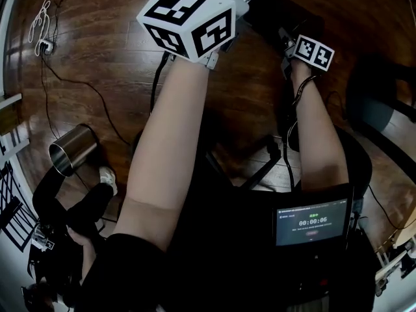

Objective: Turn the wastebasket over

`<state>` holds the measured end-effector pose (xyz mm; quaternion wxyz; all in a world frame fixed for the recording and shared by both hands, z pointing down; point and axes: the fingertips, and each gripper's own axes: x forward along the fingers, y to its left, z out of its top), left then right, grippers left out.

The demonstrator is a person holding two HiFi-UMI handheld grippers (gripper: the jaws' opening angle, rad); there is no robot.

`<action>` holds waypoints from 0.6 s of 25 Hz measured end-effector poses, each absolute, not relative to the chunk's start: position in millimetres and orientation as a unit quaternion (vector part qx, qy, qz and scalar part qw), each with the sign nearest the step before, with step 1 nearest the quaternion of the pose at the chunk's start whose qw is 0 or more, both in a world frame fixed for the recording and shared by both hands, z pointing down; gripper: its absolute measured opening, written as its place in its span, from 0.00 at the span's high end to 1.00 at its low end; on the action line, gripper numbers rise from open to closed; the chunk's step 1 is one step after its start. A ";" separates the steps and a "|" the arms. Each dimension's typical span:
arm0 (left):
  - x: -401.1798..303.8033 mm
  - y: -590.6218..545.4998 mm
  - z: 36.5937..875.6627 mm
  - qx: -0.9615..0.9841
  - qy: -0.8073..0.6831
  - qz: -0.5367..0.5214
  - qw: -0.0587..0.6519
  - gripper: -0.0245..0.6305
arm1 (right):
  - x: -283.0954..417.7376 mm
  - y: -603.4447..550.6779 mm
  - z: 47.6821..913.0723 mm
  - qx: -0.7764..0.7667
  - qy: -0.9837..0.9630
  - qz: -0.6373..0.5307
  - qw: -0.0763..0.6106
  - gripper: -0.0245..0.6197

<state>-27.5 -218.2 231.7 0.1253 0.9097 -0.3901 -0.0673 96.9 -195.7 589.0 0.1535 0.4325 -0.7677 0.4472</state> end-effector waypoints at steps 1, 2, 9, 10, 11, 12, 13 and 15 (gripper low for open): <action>-29.0 -218.0 230.8 0.909 -0.391 -0.069 0.125 0.96 | 94.3 -199.1 589.7 0.421 -0.777 0.420 0.206 0.95; -30.1 -217.8 230.1 0.909 -0.392 -0.070 0.125 0.96 | 91.9 -201.2 592.0 0.410 -0.783 0.389 0.259 0.95; -28.5 -217.9 230.4 0.909 -0.390 -0.070 0.128 0.96 | 72.5 -199.5 618.4 0.301 -0.777 0.169 0.527 0.94; -29.0 -218.0 229.7 0.909 -0.390 -0.071 0.128 0.96 | 64.1 -199.0 617.0 0.284 -0.780 0.148 0.538 0.94; -29.8 -217.9 229.3 0.909 -0.390 -0.072 0.129 0.96 | 53.3 -197.3 614.4 0.263 -0.785 0.127 0.547 0.94; -30.3 -217.6 229.3 0.909 -0.390 -0.073 0.130 0.96 | 43.8 -193.8 612.9 0.239 -0.787 0.107 0.559 0.94; -30.3 -217.0 229.7 0.909 -0.388 -0.073 0.131 0.96 | 37.5 -188.6 613.4 0.214 -0.784 0.089 0.576 0.94; -28.3 -215.6 230.5 0.913 -0.380 -0.072 0.132 0.96 | 29.2 -176.7 617.6 0.163 -0.772 0.053 0.613 0.94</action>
